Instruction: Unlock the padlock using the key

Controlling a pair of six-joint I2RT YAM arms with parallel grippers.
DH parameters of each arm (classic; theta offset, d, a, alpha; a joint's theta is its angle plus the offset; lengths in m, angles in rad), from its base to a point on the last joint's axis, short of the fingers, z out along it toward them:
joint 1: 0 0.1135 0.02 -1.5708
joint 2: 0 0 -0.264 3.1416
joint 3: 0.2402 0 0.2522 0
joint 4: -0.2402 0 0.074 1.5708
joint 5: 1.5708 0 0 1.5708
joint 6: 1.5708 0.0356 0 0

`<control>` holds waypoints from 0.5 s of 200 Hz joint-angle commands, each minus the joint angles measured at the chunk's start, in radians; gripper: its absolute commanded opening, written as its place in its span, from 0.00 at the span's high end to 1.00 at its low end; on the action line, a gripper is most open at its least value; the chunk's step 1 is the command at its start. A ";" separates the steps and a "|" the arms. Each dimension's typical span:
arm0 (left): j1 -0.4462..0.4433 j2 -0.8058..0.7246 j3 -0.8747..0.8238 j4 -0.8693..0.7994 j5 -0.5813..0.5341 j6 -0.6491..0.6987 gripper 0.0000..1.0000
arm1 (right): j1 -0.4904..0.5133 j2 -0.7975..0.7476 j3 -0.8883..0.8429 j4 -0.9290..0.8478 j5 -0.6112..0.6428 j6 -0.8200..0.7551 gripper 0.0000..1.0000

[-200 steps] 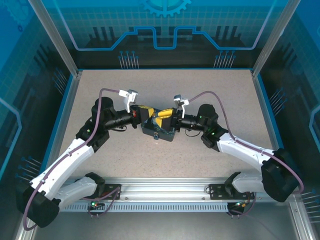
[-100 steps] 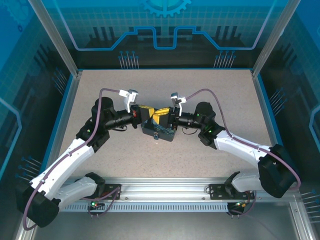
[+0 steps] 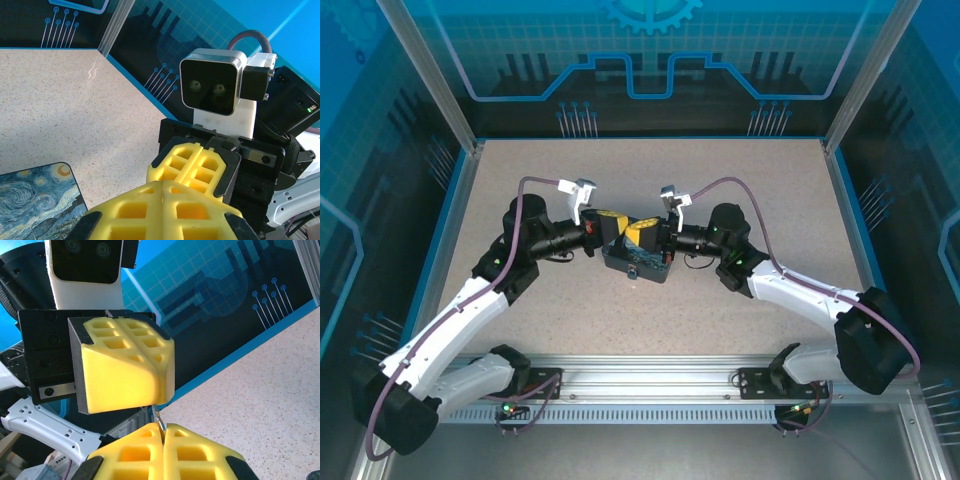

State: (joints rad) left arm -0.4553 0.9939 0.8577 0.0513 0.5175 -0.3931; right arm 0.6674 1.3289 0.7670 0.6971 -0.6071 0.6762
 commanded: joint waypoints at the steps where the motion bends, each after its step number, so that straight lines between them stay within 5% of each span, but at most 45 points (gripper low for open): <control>1: -0.007 -0.006 -0.002 0.034 0.000 -0.006 1.00 | 0.013 -0.003 0.024 -0.002 -0.019 -0.019 0.99; 10: -0.008 -0.006 0.000 0.035 -0.002 -0.006 0.98 | 0.013 -0.010 0.023 -0.014 -0.016 -0.028 1.00; 28: -0.008 -0.010 0.009 0.021 -0.015 -0.004 0.62 | 0.013 -0.029 0.021 -0.064 0.008 -0.054 1.00; 52: -0.007 -0.036 0.034 -0.046 -0.072 0.025 0.35 | 0.011 -0.071 0.026 -0.229 0.073 -0.124 1.00; 100: -0.006 -0.160 -0.071 -0.193 -0.231 0.055 0.11 | -0.013 -0.099 -0.017 -0.525 0.260 -0.193 1.00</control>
State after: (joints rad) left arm -0.4557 0.9058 0.8516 -0.0559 0.3859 -0.3614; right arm 0.6666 1.2324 0.7685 0.3439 -0.4580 0.5289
